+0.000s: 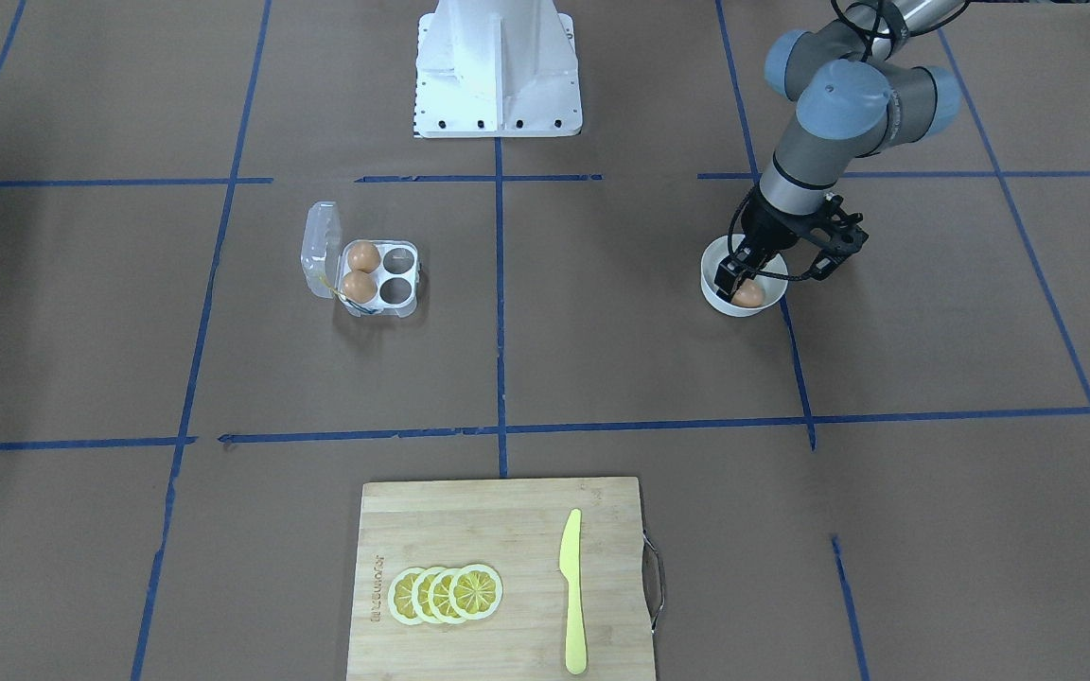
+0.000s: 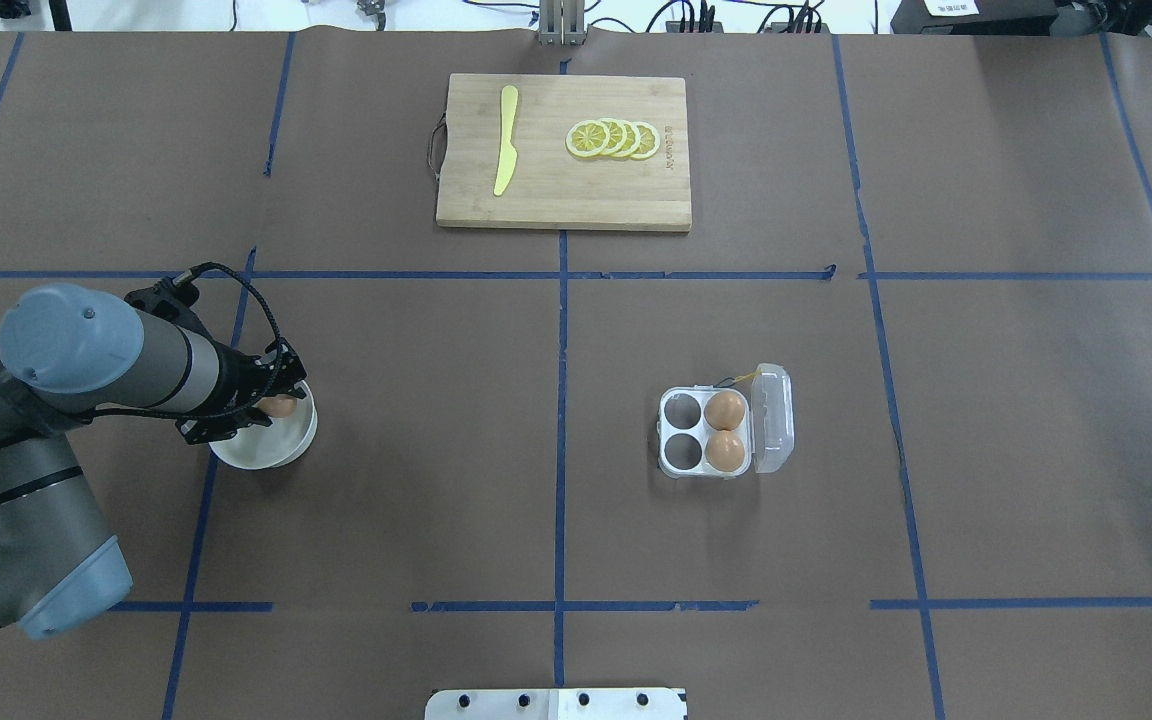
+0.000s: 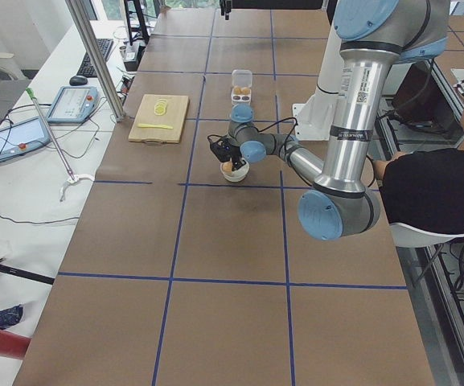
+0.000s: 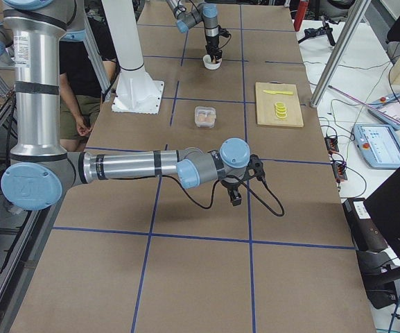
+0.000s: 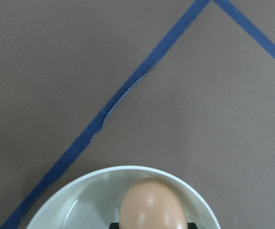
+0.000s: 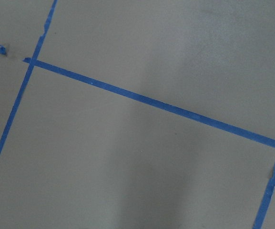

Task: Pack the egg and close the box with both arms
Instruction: 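Lift the egg with the left gripper and carry it to the egg box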

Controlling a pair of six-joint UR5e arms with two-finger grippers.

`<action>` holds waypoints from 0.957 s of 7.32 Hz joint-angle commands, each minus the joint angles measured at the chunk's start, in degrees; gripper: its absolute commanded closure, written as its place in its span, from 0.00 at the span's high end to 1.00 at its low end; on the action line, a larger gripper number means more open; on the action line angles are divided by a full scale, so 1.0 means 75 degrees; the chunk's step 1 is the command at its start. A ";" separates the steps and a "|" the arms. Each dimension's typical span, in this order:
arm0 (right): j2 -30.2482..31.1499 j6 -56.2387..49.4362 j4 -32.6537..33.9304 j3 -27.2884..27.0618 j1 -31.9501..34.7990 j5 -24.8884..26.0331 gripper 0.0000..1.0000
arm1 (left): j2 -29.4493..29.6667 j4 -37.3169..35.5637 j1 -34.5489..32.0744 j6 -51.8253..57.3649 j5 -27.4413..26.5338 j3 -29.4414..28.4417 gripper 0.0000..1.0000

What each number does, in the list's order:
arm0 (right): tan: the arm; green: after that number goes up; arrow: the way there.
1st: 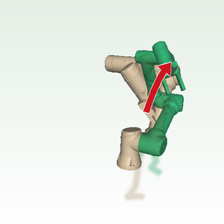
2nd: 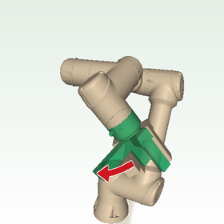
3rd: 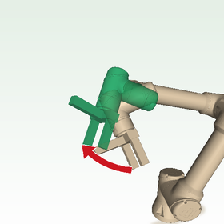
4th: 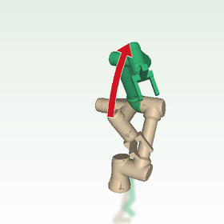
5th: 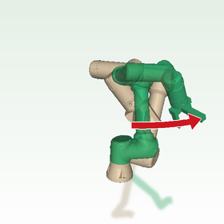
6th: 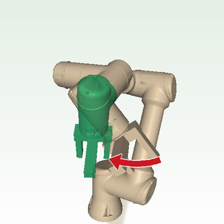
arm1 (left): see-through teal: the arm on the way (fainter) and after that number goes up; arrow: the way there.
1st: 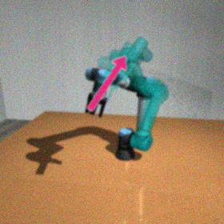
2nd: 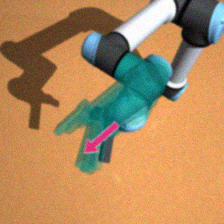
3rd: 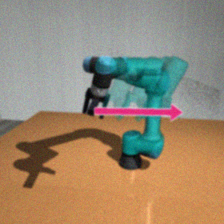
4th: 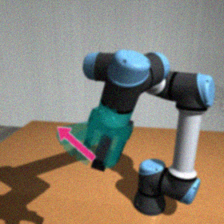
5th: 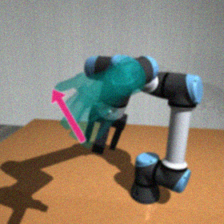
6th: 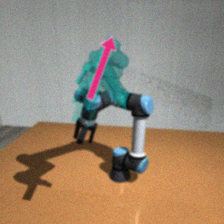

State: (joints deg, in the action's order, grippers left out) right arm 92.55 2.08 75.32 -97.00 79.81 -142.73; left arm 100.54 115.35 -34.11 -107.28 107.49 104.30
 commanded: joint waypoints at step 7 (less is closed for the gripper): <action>0.0000 0.0004 0.0000 0.0008 0.0000 0.0000 1.00 | 0.0198 -0.0497 0.0000 0.0031 0.0035 0.0965 0.00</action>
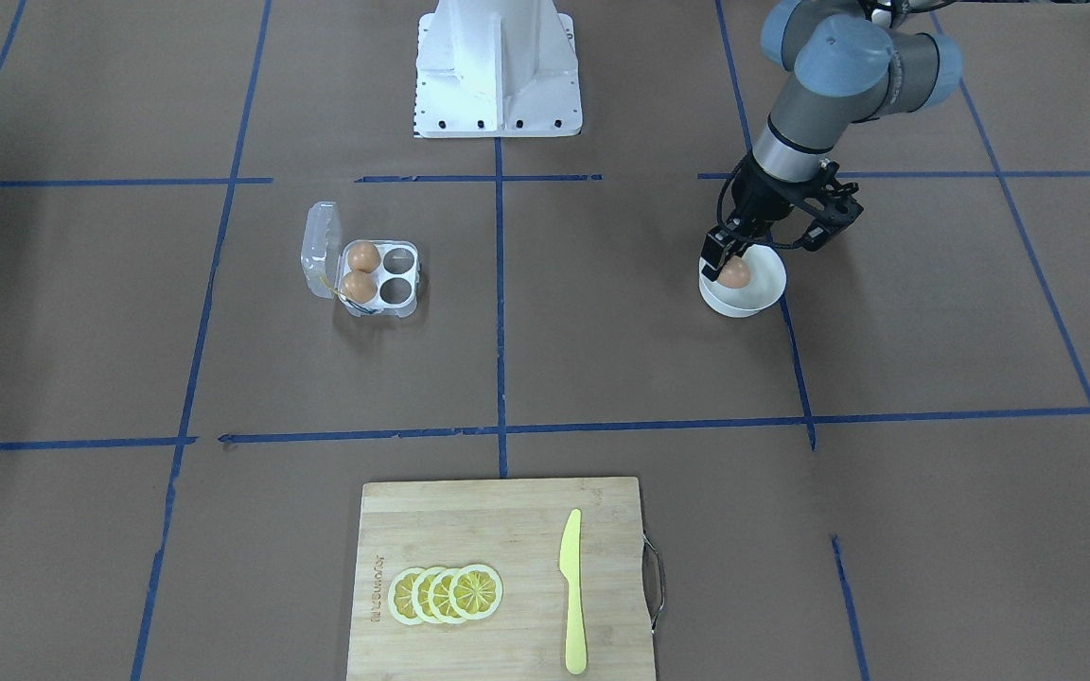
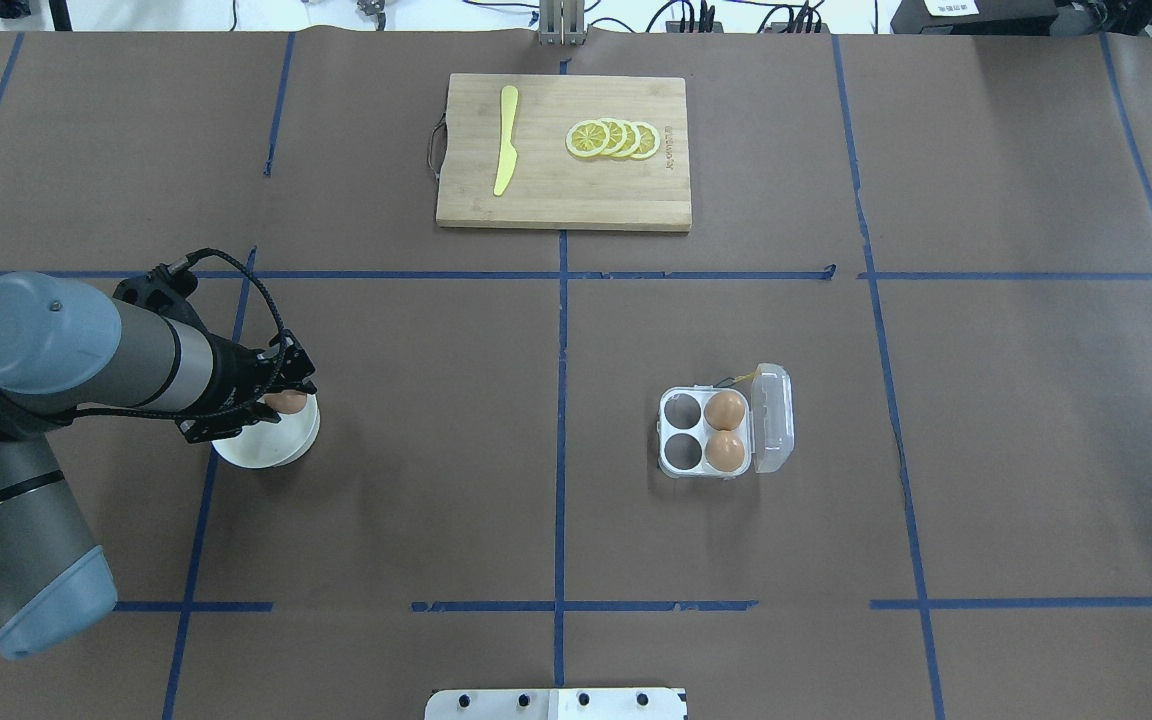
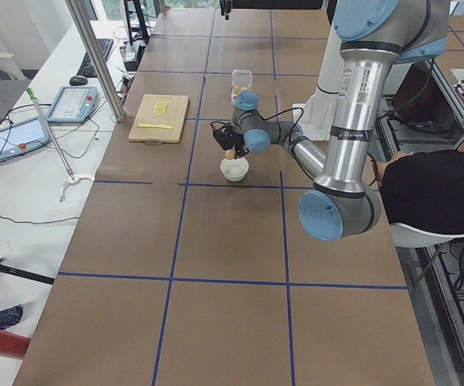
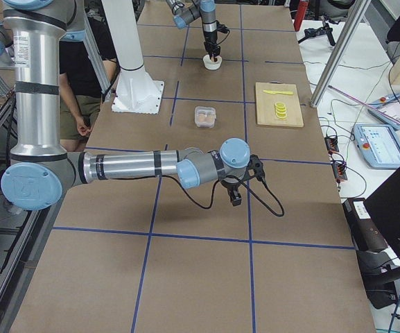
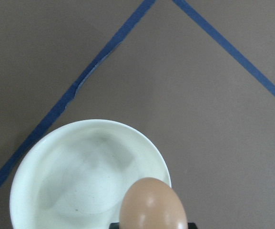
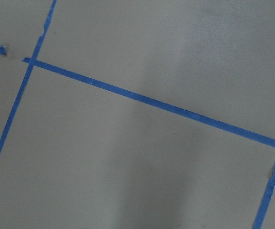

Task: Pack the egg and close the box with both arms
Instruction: 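Lift the egg with the left gripper and carry it to the egg box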

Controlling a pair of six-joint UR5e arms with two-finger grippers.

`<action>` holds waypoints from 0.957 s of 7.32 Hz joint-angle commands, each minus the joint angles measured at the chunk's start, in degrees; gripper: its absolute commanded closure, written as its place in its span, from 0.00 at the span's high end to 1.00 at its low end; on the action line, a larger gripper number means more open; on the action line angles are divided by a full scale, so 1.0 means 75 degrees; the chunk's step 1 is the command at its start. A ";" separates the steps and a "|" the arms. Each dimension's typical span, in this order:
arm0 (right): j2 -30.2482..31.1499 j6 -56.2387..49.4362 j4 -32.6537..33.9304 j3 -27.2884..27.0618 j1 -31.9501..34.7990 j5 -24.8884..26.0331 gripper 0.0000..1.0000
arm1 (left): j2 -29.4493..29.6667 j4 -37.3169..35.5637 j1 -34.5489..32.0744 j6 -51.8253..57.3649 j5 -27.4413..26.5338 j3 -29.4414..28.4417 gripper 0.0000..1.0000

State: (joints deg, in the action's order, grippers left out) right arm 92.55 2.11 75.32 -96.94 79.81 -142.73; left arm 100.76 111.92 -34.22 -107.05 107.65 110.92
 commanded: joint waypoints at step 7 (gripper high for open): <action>-0.0012 0.0000 0.0000 -0.0012 -0.0012 -0.0058 1.00 | 0.4546 0.0088 0.1057 -0.0094 0.0003 -0.3027 0.00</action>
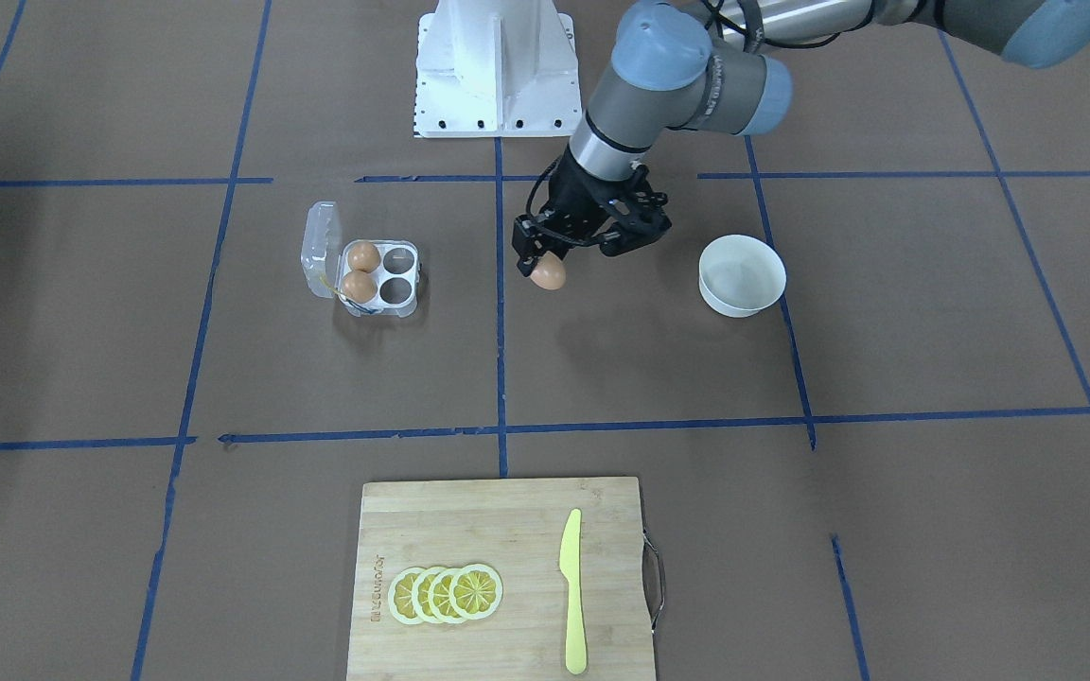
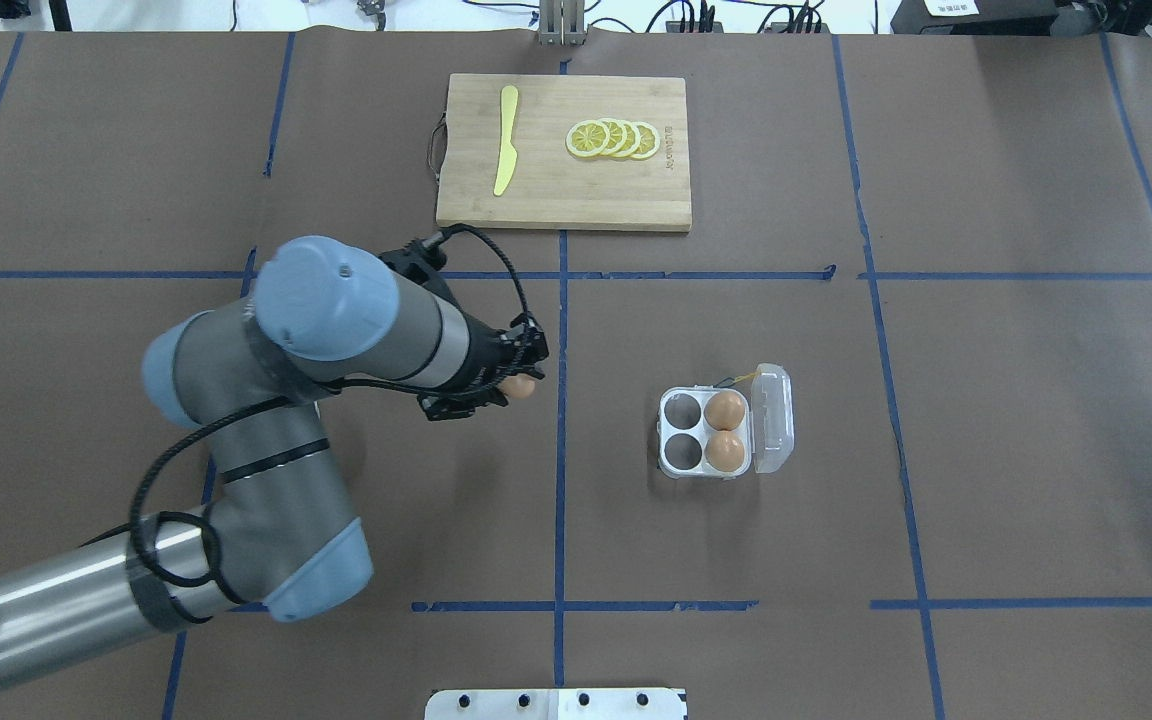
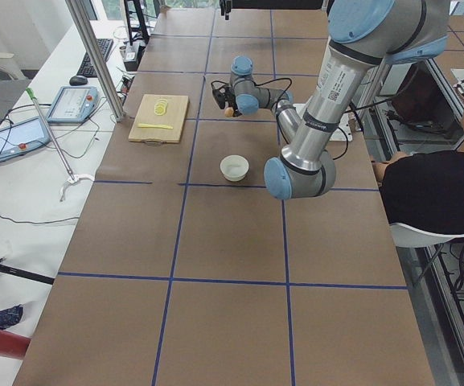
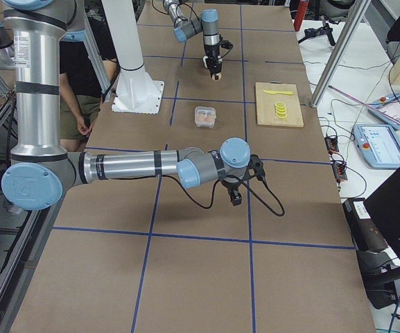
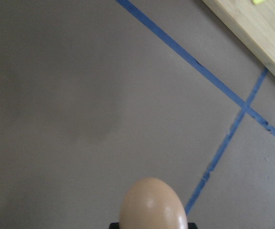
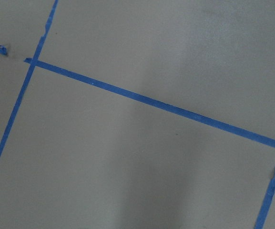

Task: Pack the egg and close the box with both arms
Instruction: 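Lift the egg with the left gripper and carry it to the egg box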

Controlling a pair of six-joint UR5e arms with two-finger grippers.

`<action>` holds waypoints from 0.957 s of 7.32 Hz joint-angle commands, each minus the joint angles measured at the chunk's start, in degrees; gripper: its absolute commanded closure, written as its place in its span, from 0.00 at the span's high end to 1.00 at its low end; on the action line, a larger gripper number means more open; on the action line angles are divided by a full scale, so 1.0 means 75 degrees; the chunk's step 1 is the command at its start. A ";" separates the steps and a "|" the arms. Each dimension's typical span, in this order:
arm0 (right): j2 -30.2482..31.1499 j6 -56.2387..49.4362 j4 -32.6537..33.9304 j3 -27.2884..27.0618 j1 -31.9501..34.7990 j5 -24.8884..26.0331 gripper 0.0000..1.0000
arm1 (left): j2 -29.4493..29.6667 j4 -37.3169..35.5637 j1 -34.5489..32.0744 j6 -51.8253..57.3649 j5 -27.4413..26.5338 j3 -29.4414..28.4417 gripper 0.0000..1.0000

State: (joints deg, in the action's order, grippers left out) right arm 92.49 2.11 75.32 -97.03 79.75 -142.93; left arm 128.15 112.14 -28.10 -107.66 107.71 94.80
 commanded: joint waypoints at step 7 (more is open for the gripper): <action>0.0007 0.0000 0.0000 -0.0012 -0.0004 -0.0161 1.00 | 0.2332 0.0072 0.0781 0.0022 -0.0029 -0.2257 0.15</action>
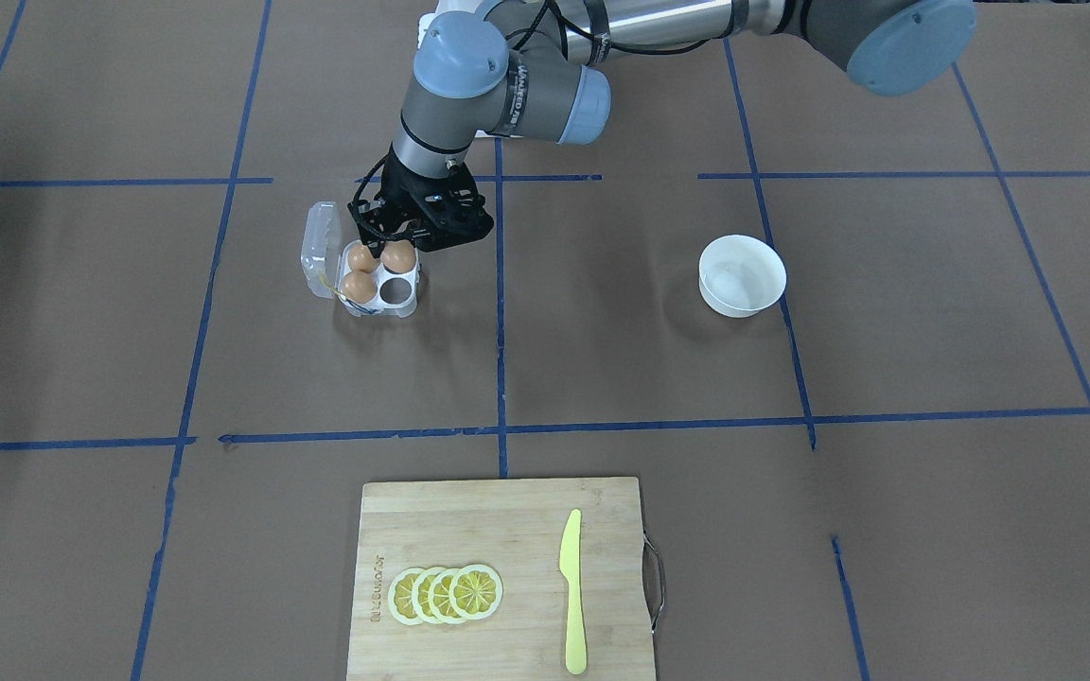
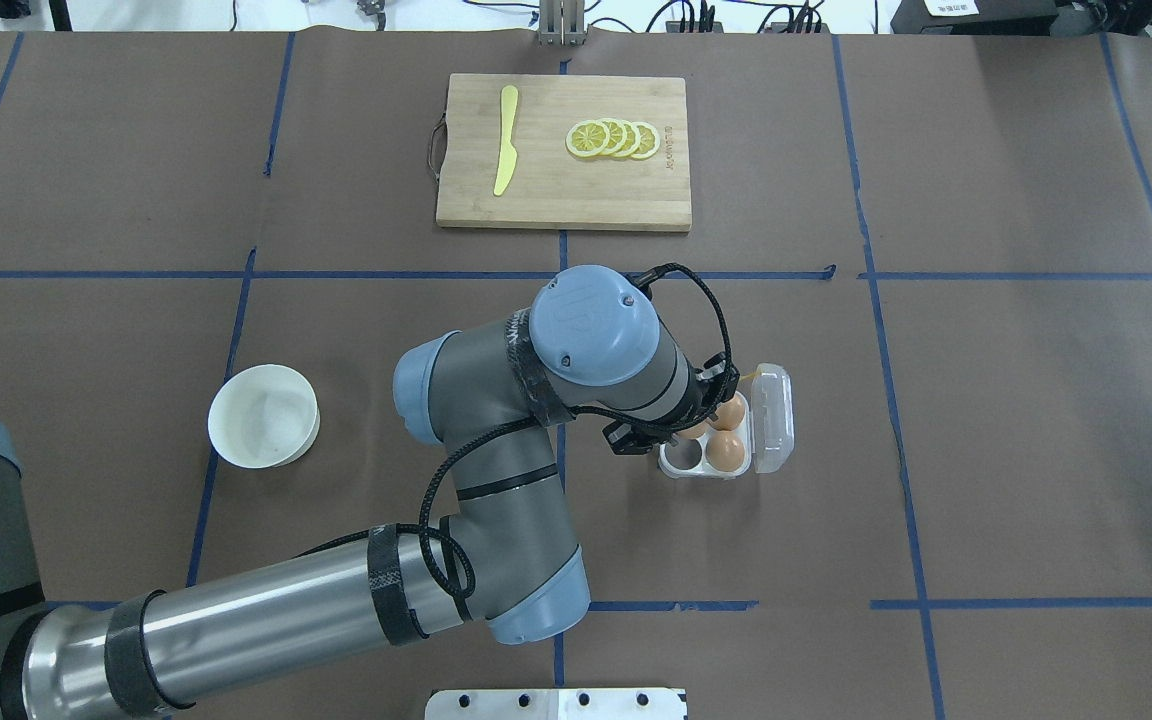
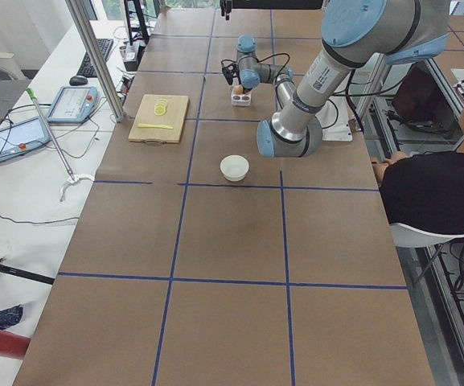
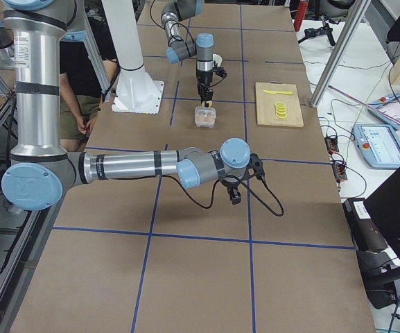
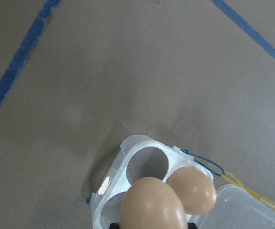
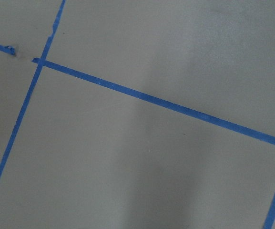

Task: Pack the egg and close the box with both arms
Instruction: 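Lower the egg into the empty slot and open the left gripper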

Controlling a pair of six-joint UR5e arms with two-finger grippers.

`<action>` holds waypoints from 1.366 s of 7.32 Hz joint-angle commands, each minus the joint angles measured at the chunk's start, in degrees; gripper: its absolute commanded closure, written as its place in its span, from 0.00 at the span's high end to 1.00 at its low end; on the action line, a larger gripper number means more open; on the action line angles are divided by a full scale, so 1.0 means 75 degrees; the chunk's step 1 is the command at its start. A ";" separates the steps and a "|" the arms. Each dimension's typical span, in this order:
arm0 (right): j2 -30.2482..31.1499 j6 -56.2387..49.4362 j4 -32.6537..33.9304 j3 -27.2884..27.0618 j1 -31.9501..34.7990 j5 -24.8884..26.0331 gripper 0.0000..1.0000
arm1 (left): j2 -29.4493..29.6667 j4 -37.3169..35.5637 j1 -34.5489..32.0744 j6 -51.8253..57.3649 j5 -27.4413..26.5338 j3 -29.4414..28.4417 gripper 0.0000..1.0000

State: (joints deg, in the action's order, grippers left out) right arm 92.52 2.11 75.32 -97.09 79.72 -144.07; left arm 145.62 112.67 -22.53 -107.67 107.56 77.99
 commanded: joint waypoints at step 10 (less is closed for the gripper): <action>-0.0218 0.2369 -0.0209 -0.0657 -0.1097 0.0293 1.00 | -0.1198 -0.0163 -0.0544 0.1225 0.0061 0.1440 0.74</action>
State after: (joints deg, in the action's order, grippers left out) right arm 91.65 11.22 74.81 -99.24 75.61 -143.27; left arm 141.88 112.06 -24.54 -102.40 107.82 82.45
